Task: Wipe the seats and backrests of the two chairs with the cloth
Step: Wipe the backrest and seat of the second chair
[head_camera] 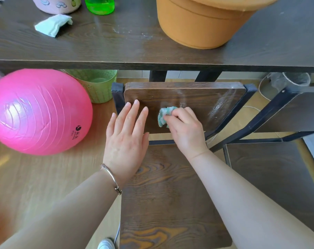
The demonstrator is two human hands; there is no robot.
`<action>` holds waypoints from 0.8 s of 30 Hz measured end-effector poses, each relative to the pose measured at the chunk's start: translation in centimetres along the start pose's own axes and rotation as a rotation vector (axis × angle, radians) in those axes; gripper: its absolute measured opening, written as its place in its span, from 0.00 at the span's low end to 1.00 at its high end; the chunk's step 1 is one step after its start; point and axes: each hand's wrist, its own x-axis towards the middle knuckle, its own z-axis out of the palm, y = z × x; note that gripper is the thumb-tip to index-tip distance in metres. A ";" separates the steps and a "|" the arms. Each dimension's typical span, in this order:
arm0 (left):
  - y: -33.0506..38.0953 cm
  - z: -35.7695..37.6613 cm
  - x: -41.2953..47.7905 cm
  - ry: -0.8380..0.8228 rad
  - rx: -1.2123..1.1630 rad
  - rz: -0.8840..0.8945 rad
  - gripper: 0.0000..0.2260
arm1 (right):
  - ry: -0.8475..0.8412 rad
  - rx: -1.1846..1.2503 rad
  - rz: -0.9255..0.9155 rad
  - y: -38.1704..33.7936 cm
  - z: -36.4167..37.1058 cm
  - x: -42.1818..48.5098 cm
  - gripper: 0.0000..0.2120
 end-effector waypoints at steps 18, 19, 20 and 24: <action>0.7 0.5 0.6 0.012 -0.008 0.017 0.27 | 0.006 0.011 -0.010 0.8 -0.3 -0.3 0.11; 0.6 0.7 0.5 0.006 -0.006 0.016 0.27 | -0.039 0.056 0.031 1.2 0.9 -1.0 0.11; 0.4 0.9 0.4 -0.001 -0.006 0.014 0.28 | -0.083 0.077 0.054 1.7 2.1 -1.9 0.11; -0.2 1.6 -0.5 -0.031 -0.013 -0.002 0.27 | -0.211 0.050 0.125 2.8 4.9 -4.3 0.08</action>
